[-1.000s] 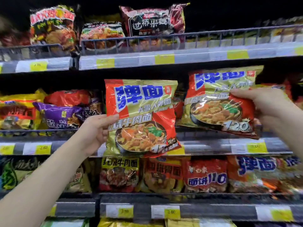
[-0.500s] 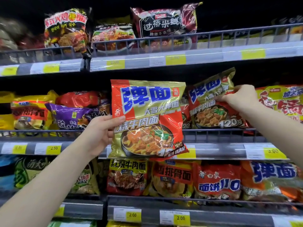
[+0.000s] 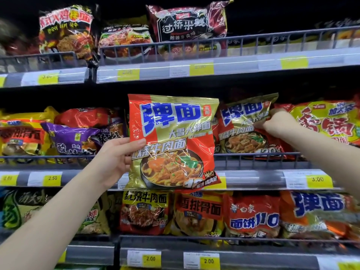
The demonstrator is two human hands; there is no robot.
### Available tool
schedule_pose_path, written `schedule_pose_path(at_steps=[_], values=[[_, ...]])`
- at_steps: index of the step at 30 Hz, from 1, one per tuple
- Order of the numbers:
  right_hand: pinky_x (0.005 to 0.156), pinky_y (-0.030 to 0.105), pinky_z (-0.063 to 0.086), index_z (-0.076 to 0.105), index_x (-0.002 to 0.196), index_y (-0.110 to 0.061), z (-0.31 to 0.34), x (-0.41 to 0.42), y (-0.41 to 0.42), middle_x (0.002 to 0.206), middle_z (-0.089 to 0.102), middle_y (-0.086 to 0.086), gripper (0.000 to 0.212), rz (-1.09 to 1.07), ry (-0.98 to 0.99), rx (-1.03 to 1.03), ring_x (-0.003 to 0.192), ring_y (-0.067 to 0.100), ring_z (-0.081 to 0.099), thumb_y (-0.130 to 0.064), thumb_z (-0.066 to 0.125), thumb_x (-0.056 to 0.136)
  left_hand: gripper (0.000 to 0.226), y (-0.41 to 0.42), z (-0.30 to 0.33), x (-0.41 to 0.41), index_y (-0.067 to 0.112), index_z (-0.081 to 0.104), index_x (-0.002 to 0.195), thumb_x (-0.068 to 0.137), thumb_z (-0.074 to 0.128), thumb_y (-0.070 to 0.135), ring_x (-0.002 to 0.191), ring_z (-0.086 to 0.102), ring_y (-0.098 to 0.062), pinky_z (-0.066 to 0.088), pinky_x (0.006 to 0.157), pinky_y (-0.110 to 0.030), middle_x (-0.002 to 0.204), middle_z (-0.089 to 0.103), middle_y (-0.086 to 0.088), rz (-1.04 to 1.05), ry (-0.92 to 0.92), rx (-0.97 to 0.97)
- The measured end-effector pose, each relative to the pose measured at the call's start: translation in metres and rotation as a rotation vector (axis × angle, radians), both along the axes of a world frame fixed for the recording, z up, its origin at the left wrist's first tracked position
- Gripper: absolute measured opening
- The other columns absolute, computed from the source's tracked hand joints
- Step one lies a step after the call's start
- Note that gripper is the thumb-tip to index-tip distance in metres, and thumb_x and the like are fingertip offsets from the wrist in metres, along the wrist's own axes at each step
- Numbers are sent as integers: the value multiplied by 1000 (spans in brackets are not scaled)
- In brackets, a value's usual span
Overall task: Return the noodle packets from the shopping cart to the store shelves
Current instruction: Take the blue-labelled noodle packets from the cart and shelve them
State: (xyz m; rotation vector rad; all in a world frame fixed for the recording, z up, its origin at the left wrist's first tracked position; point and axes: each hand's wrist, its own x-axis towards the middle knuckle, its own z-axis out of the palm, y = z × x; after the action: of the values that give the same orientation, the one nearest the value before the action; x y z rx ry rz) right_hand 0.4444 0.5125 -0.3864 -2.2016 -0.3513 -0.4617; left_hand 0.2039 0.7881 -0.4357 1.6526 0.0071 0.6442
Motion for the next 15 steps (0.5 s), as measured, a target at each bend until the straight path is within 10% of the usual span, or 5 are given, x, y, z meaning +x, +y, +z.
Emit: schedule_pose_path(at_steps=[6,15], values=[[51,29,37,45,74,0,7,2,8,70,46,14,50,-188,-122,-400,65,27,49,-44,67,83,53,-6,-1,1,10,74,87,45,87,40,83,68,-29,43,94,-57,93,74,-9,11,-5,-10],[63,32,41,54,118,2,0,3,19,113,61,19,37,-401,-297,-697,98,34,64,-15,67,88,32,-5,-2,4,10,68,92,65,67,27,71,70,-20,57,68,-34,85,75,-3,52,-22,8]])
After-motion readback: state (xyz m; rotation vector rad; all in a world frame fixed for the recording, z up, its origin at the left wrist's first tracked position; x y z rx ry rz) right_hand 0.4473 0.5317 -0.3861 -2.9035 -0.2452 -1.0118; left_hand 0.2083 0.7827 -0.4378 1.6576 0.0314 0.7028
